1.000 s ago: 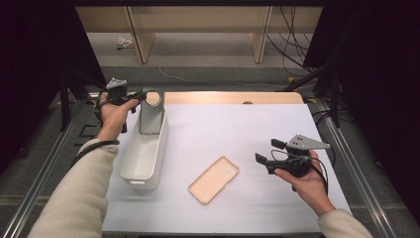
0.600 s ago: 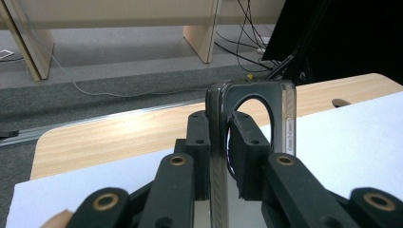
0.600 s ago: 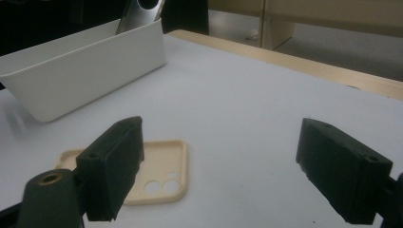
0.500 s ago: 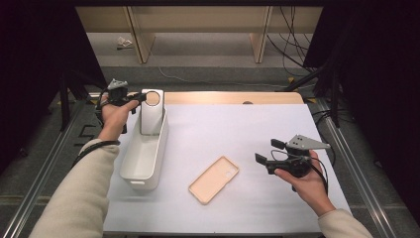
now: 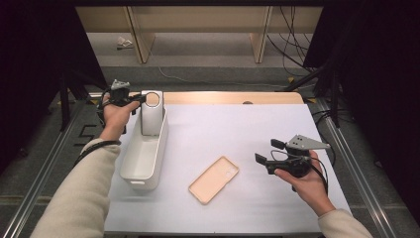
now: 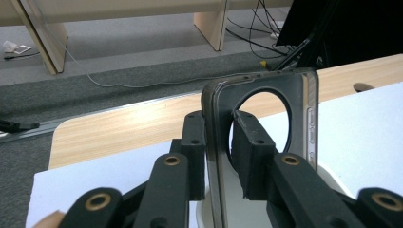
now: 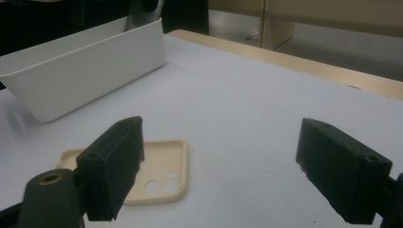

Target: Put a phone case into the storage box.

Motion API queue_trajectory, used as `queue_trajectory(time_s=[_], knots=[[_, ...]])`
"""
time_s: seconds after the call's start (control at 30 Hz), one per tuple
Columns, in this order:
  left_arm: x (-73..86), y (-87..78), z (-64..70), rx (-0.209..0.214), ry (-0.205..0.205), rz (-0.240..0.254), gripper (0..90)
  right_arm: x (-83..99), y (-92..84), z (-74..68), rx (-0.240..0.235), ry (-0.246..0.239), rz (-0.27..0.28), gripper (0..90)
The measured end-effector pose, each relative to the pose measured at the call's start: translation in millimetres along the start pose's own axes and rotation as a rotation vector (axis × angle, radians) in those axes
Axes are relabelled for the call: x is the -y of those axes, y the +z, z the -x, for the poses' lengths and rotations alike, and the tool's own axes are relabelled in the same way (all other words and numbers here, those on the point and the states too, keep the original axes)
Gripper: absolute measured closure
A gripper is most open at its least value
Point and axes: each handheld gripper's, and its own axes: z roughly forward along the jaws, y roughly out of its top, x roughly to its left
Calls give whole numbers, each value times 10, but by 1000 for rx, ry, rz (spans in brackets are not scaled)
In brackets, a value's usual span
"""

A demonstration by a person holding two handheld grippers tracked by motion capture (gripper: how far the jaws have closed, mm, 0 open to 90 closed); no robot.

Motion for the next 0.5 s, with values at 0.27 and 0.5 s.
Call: queue_trajectory(time_s=[0.27, 0.5], knots=[[19, 22, 5, -4, 17, -22, 732, 0, -1, 1, 0, -1, 0, 172], [19, 30, 17, -8, 22, -24, 724, 0, -1, 1, -1, -1, 0, 173]])
